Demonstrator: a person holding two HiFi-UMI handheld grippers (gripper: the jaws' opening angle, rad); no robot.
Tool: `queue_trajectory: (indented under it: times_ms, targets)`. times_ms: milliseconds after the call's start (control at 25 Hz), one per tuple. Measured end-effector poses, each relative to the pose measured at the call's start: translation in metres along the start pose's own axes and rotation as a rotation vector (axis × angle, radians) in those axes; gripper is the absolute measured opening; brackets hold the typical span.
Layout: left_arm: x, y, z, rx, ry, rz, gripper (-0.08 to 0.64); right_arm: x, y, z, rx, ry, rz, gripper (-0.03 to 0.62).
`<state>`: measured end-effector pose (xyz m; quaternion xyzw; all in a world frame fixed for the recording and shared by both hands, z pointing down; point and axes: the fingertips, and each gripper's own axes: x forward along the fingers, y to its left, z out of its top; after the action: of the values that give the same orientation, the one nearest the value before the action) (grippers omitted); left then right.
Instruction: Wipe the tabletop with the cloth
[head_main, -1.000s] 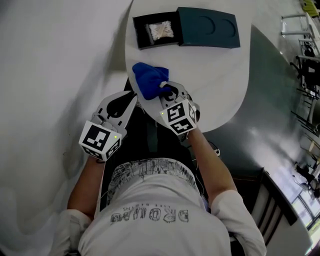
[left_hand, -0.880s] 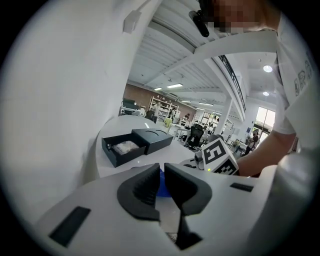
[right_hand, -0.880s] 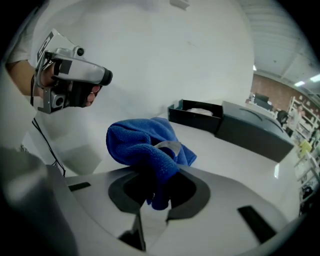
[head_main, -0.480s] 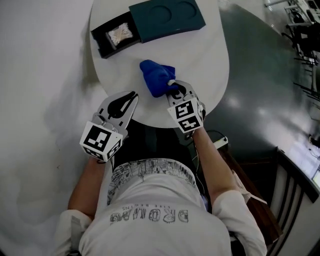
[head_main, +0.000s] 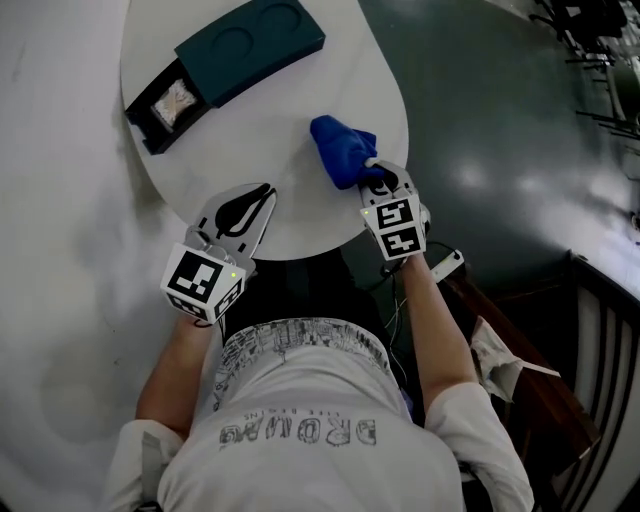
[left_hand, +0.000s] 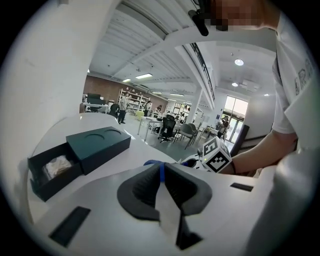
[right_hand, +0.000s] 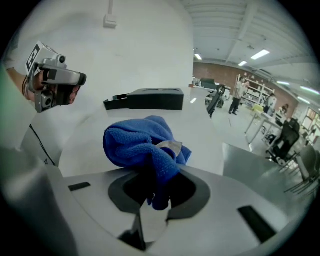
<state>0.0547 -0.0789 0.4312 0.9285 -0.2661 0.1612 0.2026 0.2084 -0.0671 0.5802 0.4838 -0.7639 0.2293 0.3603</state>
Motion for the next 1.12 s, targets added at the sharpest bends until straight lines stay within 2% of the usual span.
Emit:
queue_trajectory:
  times_ms: [160, 360, 880, 1000, 1120]
  targets:
    - [0.017, -0.013, 0.007, 0.022, 0.012, -0.037, 0.046, -0.012, -0.025, -0.016, 0.056, 0.002, -0.042, 0.078]
    - [0.026, -0.02, 0.011, 0.037, 0.022, -0.052, 0.046, -0.015, -0.031, -0.019, 0.073, -0.001, -0.046, 0.078]
    - [-0.003, 0.004, 0.007, -0.004, -0.015, 0.016, 0.046, -0.015, -0.032, -0.018, 0.046, 0.058, -0.07, 0.078]
    - [-0.019, 0.016, 0.004, -0.021, -0.035, 0.039, 0.046, -0.017, -0.023, -0.006, 0.006, 0.059, -0.096, 0.078]
    - [-0.037, 0.031, 0.0, -0.04, -0.051, 0.068, 0.046, -0.017, 0.004, 0.019, -0.037, 0.021, -0.082, 0.077]
